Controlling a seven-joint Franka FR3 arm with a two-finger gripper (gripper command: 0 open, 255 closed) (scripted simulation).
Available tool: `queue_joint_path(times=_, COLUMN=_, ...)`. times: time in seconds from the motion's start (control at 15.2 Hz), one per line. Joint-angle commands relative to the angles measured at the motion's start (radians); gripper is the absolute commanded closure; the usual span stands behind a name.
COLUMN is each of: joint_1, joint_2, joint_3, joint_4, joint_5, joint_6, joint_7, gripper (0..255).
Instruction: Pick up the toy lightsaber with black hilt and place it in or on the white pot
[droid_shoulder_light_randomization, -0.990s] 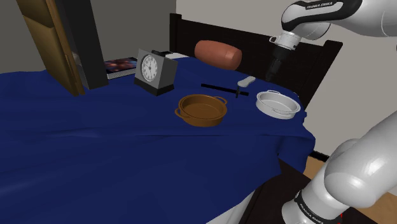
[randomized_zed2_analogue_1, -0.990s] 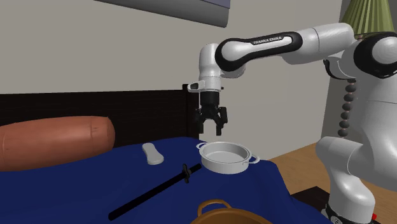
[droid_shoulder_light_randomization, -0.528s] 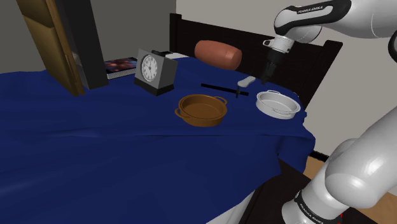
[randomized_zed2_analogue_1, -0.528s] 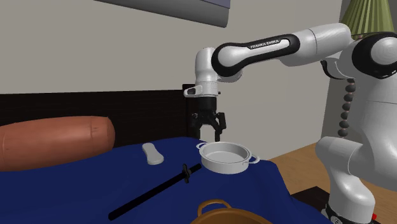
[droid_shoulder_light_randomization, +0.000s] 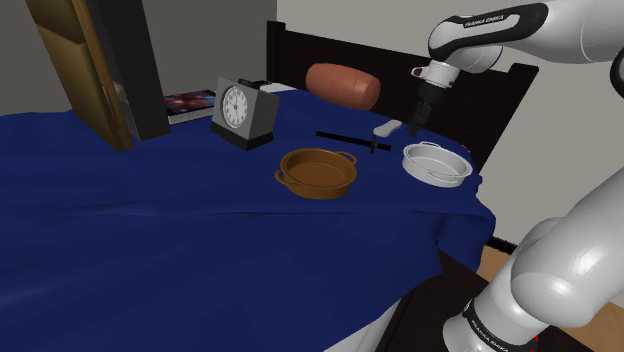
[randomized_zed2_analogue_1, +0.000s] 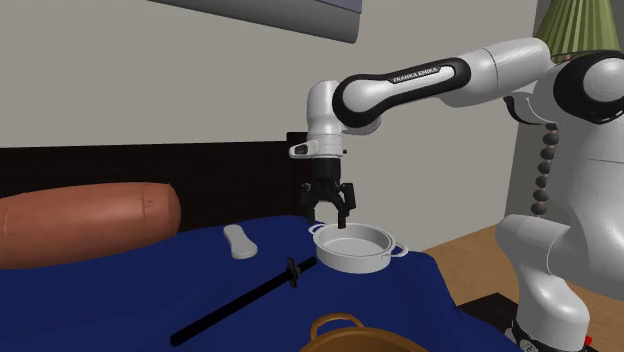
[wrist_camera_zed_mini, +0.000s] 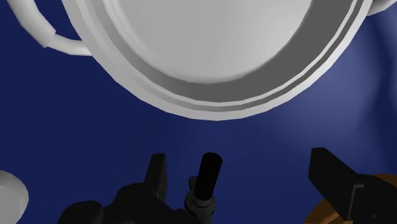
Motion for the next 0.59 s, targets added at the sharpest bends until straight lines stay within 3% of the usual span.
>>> queue_joint_path(times=0.0, joint_1=0.000, joint_2=0.000, joint_3=0.000, joint_4=0.000, joint_5=0.000, joint_6=0.000, joint_7=0.000, gripper=0)
queue_joint_path(times=0.07, joint_1=0.000, joint_2=0.000, joint_3=0.000, joint_4=0.000, joint_5=0.000, joint_6=0.000, joint_7=0.000, gripper=255)
queue_joint_path(times=0.53, joint_1=0.001, joint_2=0.011, joint_3=-0.002, joint_4=0.006, joint_5=0.006, joint_6=0.003, joint_7=-0.004, gripper=255)
